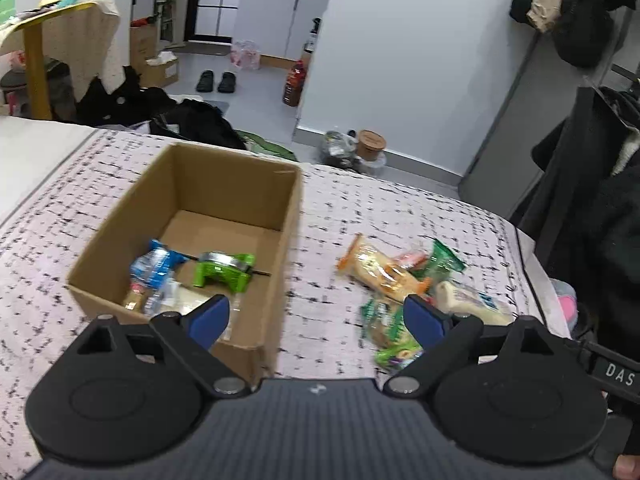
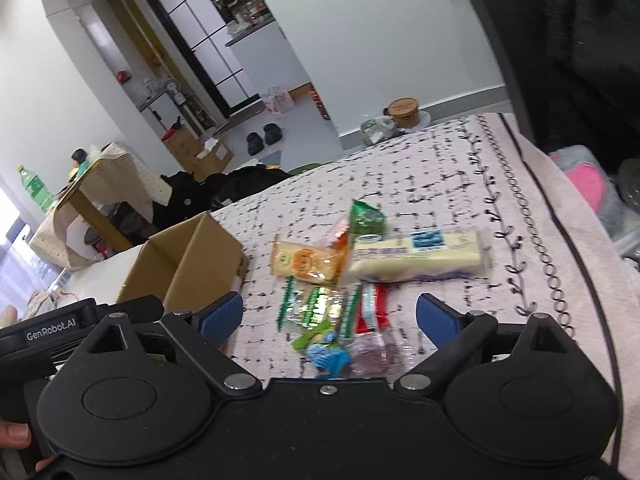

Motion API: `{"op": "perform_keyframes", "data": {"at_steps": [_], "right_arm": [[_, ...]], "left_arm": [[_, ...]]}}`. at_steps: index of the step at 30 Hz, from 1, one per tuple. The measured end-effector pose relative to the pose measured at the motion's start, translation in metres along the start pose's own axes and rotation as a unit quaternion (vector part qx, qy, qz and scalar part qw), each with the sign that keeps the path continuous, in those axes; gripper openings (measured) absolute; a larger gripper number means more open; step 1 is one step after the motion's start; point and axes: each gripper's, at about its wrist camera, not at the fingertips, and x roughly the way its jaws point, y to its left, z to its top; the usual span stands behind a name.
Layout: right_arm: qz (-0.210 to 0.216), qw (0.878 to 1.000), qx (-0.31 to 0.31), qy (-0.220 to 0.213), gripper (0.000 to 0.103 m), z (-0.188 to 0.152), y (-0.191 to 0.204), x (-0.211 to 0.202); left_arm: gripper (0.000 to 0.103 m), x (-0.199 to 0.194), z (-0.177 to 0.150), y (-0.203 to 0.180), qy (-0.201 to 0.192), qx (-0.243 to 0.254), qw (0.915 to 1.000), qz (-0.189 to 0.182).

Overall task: Organize snacks
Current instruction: 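Move both tools back to the snack pile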

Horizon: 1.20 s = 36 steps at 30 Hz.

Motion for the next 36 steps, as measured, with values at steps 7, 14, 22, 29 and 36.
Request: {"op": "perform_keyframes", "data": {"at_steps": [7, 14, 22, 29, 36], "right_arm": [[-0.014, 1.0, 0.006, 0.005, 0.092, -0.005, -0.013, -0.001], [-0.035, 0.999, 0.017, 0.024, 0.08, -0.012, -0.024, 0.005], [-0.043, 0.998, 0.019, 0.038, 0.074, -0.017, -0.029, 0.01], [-0.048, 0.998, 0.015, 0.047, 0.074, -0.019, -0.03, 0.015], [-0.051, 0.997, 0.012, 0.055, 0.074, -0.02, -0.029, 0.018]], "left_arm": [[0.093, 0.013, -0.007, -0.013, 0.012, 0.003, 0.9996, -0.025], [0.091, 0.034, -0.019, -0.029, 0.033, 0.01, 0.998, -0.053], [0.08, 0.062, -0.031, -0.041, 0.068, 0.018, 0.9948, -0.074], [0.066, 0.085, -0.038, -0.047, 0.1, 0.01, 0.9917, -0.081], [0.062, 0.102, -0.052, -0.05, 0.125, 0.003, 0.9886, -0.084]]}}
